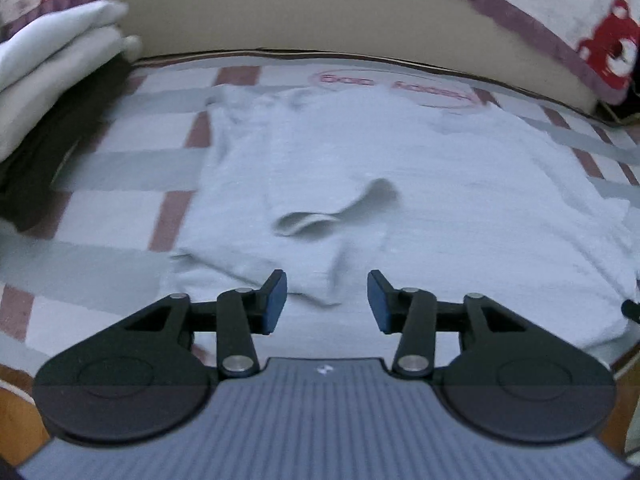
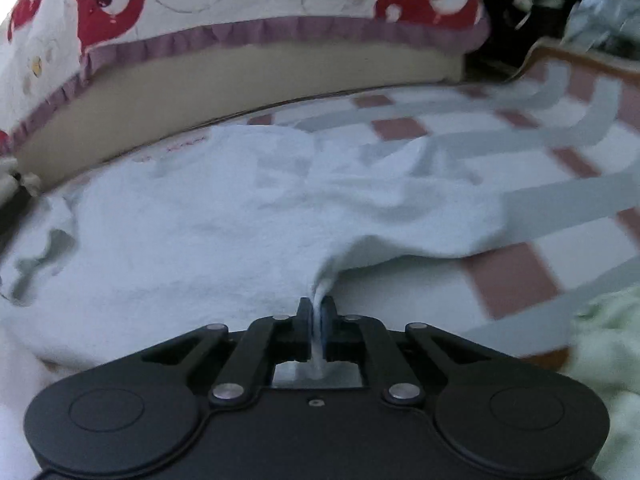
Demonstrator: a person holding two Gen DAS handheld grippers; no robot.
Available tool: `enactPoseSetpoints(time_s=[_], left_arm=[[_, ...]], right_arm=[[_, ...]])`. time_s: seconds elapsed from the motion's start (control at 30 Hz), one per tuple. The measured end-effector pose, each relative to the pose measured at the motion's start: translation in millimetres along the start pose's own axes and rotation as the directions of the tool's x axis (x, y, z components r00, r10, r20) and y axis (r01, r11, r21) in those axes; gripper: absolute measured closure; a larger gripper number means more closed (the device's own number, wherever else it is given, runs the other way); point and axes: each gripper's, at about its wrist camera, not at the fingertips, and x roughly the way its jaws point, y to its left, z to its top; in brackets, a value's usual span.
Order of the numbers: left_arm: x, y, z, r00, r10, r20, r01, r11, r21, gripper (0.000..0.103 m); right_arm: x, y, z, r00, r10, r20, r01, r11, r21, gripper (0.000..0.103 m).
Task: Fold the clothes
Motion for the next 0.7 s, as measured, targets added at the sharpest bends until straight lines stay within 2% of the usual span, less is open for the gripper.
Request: enactPoseSetpoints(time_s=[0.1,0.17,0.2,0.23,0.27,0.3,0.37,0.4,0.5,0.57,0.67,0.7], left_arm=[[-1.2,-20.4,3.5,1.000,-0.031,0.001,0.031,0.999,0.036,0.046],[-0.9,-38.2,9.2,0.998,-0.059,-0.002,0.059,0.996,0.062,0.045],[-0.2,-48.9,12.9,0.997,-0.081,-0.002,0.081,0.994,0.079,0.042],[0.6,-59.7,16.6,0.995,-0.102,-0.003,0.102,0.990,0.097,0.041],[1.3,-70.5,20.3,0.992,-0.123,-0.004,0.123,0.986,0.114,0.038],[2.0,-81.3,24.0,0.989,-0.145,-0.006,0.144,0.981,0.131,0.037],[10.0,-105.6,30.2,0.983,-0.182,-0.027,0.184,0.968,0.169,0.037],[14.2,-119.1,32.1,0.979,-0.198,-0.042,0.203,0.961,0.189,0.037],[32.7,-157.0,40.6,0.970,-0.225,-0.091,0.241,0.937,0.253,0.037],[42.3,-175.2,44.7,0.970,-0.219,-0.102,0.240,0.927,0.289,0.037],[54.4,-195.1,54.2,0.961,-0.248,-0.119,0.273,0.913,0.304,0.037],[59.7,-198.8,57.7,0.955,-0.265,-0.130,0.293,0.908,0.299,0.037]], right_arm=[[1.2,-12.8,-2.4,0.999,-0.039,-0.035,0.041,0.998,0.050,0.100],[-1.7,-24.5,2.6,0.991,-0.118,-0.056,0.124,0.986,0.114,0.099],[-5.0,-32.4,5.6,0.984,-0.167,-0.062,0.174,0.973,0.149,0.086],[-9.5,-44.9,8.6,0.987,-0.153,-0.052,0.161,0.965,0.207,0.074],[-14.6,-61.0,11.9,0.997,-0.078,-0.030,0.083,0.954,0.288,0.067],[-17.8,-75.7,15.2,1.000,0.004,-0.008,-0.001,0.928,0.373,0.051],[-15.9,-99.5,20.9,0.993,0.118,0.027,-0.114,0.848,0.518,0.048],[-13.2,-105.3,23.9,0.990,0.135,0.036,-0.133,0.825,0.550,0.047],[0.1,-111.3,36.8,0.999,0.035,0.032,-0.047,0.826,0.562,0.040],[9.8,-113.0,46.7,0.999,-0.052,0.017,0.034,0.836,0.547,0.039],[31.4,-110.6,62.6,0.981,-0.188,-0.051,0.191,0.873,0.448,0.035],[39.2,-110.6,65.9,0.977,-0.206,-0.059,0.212,0.885,0.414,0.032]])
